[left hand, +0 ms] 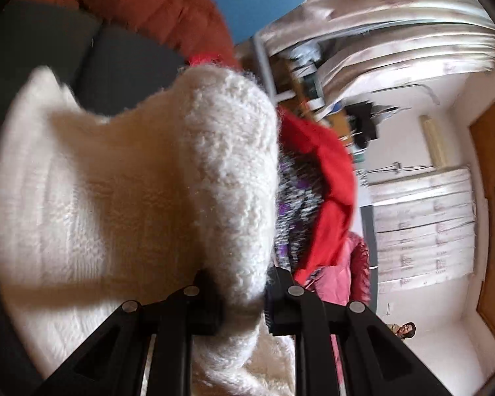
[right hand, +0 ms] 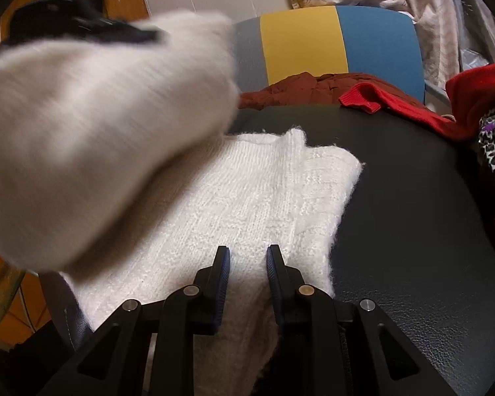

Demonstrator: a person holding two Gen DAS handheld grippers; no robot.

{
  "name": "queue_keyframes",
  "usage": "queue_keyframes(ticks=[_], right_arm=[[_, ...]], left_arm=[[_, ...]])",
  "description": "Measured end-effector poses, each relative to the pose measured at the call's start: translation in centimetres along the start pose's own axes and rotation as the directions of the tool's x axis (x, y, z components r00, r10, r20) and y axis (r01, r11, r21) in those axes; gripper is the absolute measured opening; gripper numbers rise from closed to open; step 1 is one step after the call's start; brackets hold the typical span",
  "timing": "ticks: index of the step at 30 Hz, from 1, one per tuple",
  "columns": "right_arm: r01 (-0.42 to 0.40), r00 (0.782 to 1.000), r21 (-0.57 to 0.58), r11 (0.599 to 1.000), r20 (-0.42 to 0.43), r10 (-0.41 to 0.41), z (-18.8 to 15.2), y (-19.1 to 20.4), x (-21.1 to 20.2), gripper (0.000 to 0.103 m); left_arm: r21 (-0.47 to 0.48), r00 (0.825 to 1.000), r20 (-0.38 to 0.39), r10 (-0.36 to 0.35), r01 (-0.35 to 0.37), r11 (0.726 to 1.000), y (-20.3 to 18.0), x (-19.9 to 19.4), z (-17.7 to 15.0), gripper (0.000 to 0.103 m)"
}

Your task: Fold clothes

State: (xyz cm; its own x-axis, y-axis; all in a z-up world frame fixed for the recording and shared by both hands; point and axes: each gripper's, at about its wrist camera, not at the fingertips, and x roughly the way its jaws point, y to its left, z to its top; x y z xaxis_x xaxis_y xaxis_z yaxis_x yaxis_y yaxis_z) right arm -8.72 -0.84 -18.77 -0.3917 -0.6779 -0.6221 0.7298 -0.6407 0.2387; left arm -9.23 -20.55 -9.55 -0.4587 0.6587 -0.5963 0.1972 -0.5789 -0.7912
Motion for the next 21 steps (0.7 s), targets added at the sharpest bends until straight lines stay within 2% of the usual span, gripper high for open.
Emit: queue_keyframes(ticks=[6,9,10,12,15,17,19,21], right_arm=[[-0.03,0.999,0.026,0.999,0.012,0.03,-0.5,0.1,-0.7,0.024],[-0.038,0.999,0.032,0.999,0.014,0.037,-0.5,0.0,-0.8,0.024],[-0.041,0.999,0.035,0.999,0.015,0.041,-0.6,0.0,-1.0,0.024],[-0.051,0.999,0.037,0.998,0.01,0.05,-0.4,-0.1,-1.2,0.024],[-0.055,0.998,0.05,0.997,-0.012,0.055,-0.1,-0.8,-2.4,0.028],[-0.034,0.999,0.057,0.998,-0.021,0.036,-0.4,-1.6,-4.2,0.046],[-0.006,1.0,0.058,0.998,-0.025,0.007,-0.7,-2.5,-6.3,0.053],[0.006,1.0,0.061,0.998,-0.019,-0.005,-0.6,-3.3,-9.0,0.053]], left_arm=[[-0.021,0.992,-0.063,0.112,-0.113,0.993,1.6,6.2,0.4,0.017],[-0.01,0.991,-0.058,0.122,-0.123,0.992,1.1,6.4,-0.6,0.02],[-0.012,0.992,-0.056,0.112,-0.113,0.994,0.9,6.1,-0.5,0.025],[-0.022,0.995,-0.055,0.086,-0.087,0.996,0.7,5.4,-0.3,0.03],[0.003,0.999,-0.006,0.035,-0.035,0.999,-0.2,2.8,-0.3,0.033],[0.027,0.999,0.039,0.003,-0.004,1.0,-0.4,0.3,-0.4,0.033],[0.056,0.994,0.1,0.034,-0.04,0.998,0.5,-3.6,-1.0,0.034],[0.084,0.979,0.172,0.112,-0.128,0.988,1.7,-7.8,-1.8,0.034]])
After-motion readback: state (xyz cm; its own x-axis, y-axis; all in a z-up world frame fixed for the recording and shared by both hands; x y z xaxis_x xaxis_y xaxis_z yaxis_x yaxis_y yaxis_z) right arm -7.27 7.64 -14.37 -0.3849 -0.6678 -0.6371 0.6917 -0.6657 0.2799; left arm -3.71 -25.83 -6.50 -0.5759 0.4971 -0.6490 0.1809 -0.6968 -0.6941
